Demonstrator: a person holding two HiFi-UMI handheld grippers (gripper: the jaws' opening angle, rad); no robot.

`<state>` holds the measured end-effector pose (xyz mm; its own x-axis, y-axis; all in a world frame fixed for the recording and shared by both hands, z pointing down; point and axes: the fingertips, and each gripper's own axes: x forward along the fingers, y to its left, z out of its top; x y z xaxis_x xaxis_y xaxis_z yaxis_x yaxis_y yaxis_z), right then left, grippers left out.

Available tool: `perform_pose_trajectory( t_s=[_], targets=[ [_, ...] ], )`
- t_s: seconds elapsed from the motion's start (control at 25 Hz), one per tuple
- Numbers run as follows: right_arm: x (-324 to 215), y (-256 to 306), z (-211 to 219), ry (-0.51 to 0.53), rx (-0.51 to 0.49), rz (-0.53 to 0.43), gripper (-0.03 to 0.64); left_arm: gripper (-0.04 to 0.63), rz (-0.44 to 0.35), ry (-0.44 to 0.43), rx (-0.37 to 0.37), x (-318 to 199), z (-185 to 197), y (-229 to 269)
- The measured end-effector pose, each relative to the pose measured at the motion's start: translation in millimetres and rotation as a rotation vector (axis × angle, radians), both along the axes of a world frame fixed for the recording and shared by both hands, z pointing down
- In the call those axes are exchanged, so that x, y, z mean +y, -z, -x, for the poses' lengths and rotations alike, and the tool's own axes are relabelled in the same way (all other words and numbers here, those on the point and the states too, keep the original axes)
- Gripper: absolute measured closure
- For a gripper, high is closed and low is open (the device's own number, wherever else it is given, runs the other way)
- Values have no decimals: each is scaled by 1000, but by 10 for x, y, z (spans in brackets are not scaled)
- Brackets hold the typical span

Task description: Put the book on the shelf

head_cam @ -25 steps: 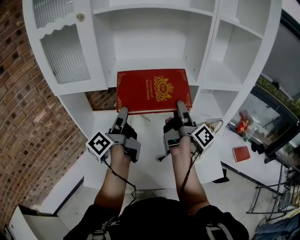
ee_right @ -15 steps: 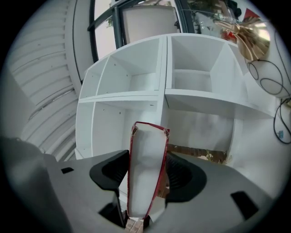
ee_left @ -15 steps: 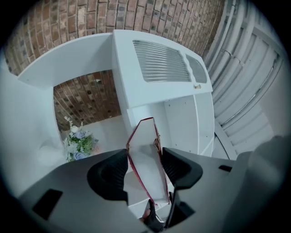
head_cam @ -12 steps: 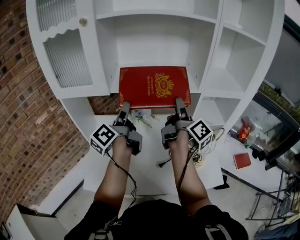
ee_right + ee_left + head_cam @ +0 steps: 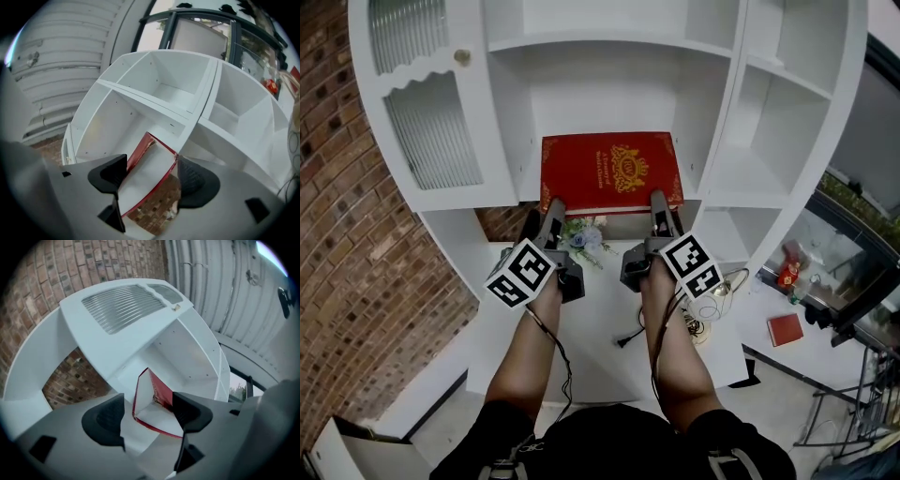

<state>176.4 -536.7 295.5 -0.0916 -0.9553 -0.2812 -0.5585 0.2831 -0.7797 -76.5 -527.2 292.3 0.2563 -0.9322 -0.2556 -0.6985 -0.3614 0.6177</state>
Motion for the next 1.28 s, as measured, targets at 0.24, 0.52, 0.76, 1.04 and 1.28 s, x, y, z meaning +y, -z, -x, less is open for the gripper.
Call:
perform_pose_trajectory(
  t_s=[0.24, 0.52, 0.76, 1.04, 1.28],
  targets=[
    [0, 271, -49, -224, 365, -67, 232, 276, -97, 101, -228, -55, 8, 223],
    [-12, 522, 20, -332, 663, -150, 263, 287, -174, 153, -432, -107, -26, 426],
    [-110, 539, 99, -282, 718, -144, 311, 390, -204, 164, -564, -154, -135, 492],
    [-257, 569, 96, -244, 754, -87, 313, 405, -199, 208, -689, -258, -191, 554],
    [-440, 571, 51, -243, 763, -40, 313, 408, -126, 184, -740, -503, -252, 567]
  ],
)
